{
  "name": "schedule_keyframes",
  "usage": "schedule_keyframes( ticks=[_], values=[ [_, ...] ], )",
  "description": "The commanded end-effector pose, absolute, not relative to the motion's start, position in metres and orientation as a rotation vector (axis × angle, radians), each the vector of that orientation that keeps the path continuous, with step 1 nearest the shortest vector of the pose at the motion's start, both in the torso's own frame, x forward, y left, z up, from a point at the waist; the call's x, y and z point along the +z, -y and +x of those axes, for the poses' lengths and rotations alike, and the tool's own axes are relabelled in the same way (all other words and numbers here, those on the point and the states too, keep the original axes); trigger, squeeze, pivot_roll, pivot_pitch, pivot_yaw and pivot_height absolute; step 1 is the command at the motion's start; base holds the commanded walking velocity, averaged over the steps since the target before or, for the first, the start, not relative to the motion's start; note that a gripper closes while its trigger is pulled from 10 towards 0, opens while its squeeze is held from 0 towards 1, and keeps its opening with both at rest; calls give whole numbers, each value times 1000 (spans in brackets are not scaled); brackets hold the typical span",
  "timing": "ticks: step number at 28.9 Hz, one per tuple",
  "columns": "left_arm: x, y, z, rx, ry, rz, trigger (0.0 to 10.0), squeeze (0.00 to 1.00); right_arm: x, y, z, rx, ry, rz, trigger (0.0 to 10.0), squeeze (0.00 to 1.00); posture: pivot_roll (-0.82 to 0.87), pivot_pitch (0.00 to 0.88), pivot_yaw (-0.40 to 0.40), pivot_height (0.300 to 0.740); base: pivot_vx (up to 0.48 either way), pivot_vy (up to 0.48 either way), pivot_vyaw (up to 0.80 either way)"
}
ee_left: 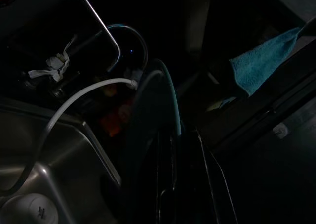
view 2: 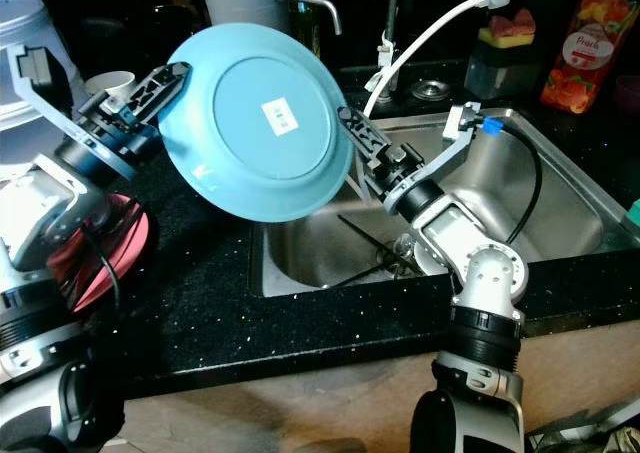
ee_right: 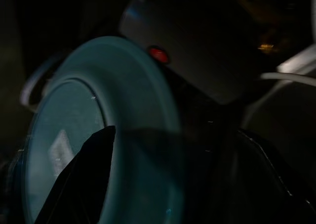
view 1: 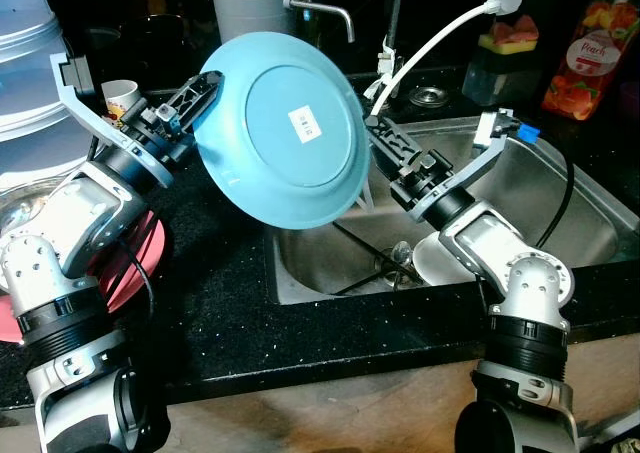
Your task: Kitchen organization
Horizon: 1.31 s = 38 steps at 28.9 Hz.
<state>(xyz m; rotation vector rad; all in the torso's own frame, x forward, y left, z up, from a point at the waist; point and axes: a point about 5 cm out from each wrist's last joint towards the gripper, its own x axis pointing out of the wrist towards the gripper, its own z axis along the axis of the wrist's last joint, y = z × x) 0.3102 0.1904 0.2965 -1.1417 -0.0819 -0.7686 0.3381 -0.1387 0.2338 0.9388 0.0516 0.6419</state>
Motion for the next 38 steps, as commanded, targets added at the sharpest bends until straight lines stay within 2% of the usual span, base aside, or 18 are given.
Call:
schedule_keyframes(
  ticks=[1, 9, 12, 20, 21, 22, 23, 24, 26, 38],
  values=[
    [295, -192, 311, -769, 85, -1180, 0, 0, 228, 137, 339, 618, -75, 924, 10000, 0, 30, 0, 29, 740, 0, 0, 0],
    [294, -191, 308, -777, 73, -1181, 0, 0, 229, 140, 338, 608, -64, 1004, 10000, 0, 31, 0, 32, 740, 0, 0, 0],
    [288, -188, 309, -769, 49, -1200, 0, 0, 240, 132, 329, 772, -37, 1131, 10000, 0, 31, 0, 32, 740, 0, 0, 0],
    [269, -180, 311, -735, -32, -1189, 0, 0, 250, 127, 318, 910, 10, 1188, 9882, 0, 27, 0, 31, 740, 0, 0, 0],
    [267, -179, 311, -729, -46, -1174, 0, 0, 251, 127, 318, 913, 11, 1186, 8902, 0, 27, 0, 31, 740, 0, 0, 0],
    [267, -179, 311, -729, -46, -1174, 0, 0, 251, 127, 318, 913, 11, 1186, 8902, 0, 27, 0, 31, 740, 0, 0, 0],
    [265, -178, 311, -724, -57, -1162, 0, 0, 251, 127, 318, 913, 9, 1188, 5333, 0, 28, 0, 30, 740, 0, 0, 0],
    [265, -178, 311, -724, -57, -1162, 0, 0, 251, 127, 318, 913, 9, 1188, 5333, 0, 28, 0, 30, 740, 0, 0, 0],
    [262, -176, 311, -712, -75, -1143, 0, 0, 252, 128, 318, 917, 7, 1196, 0, 0, 28, 0, 29, 740, 0, 0, 0],
    [253, -172, 316, -648, -133, -1087, 0, 0, 252, 133, 318, 912, 17, 1208, 0, 0, 27, 0, 30, 740, 0, 0, 0]
  ],
)
